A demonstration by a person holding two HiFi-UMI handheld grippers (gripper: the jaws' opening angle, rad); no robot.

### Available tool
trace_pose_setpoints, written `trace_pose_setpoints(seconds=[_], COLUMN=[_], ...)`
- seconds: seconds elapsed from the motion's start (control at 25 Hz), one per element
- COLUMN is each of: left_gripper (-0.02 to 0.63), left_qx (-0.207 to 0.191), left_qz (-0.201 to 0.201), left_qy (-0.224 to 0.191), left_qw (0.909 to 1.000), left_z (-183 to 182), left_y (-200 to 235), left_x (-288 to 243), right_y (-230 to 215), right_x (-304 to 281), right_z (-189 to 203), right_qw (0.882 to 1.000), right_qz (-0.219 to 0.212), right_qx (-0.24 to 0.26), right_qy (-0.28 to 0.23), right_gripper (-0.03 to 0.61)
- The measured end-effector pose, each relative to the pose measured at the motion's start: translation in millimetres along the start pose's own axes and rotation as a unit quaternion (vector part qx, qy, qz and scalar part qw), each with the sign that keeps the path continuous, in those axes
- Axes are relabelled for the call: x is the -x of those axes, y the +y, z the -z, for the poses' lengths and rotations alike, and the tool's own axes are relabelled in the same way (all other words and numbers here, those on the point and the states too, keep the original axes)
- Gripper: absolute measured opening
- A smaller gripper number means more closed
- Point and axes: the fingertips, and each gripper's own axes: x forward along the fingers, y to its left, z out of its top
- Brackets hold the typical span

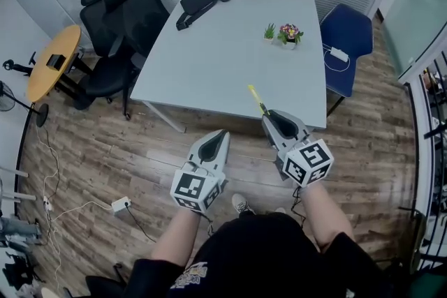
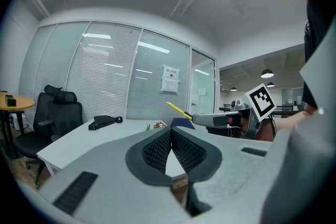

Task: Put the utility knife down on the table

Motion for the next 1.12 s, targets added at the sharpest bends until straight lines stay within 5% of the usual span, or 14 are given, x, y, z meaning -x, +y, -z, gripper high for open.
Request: trace_pose_setpoints(seconds=[0.48,1.12], left_gripper=[0.005,0.005], left_qx=[0.021,0.027], left_qz=[0.013,-0.003], left_qy=[-0.002,0.008], left_qw=[0.9997,0.9996], left_z=[4.2,0.5], left_y=[29.7,67.2], left_x=[-27.5,-135.4], right_y=[-21.4,-119.7], right_x=[-43.3,-117.9], right_z=[-1.7,-1.4], right_qw=[1.000,0.999], right_qz=[0.008,-0.011], right_qx=[0.018,0.004], right_qy=[0.020,0.047], right_gripper=[0.069,0.069])
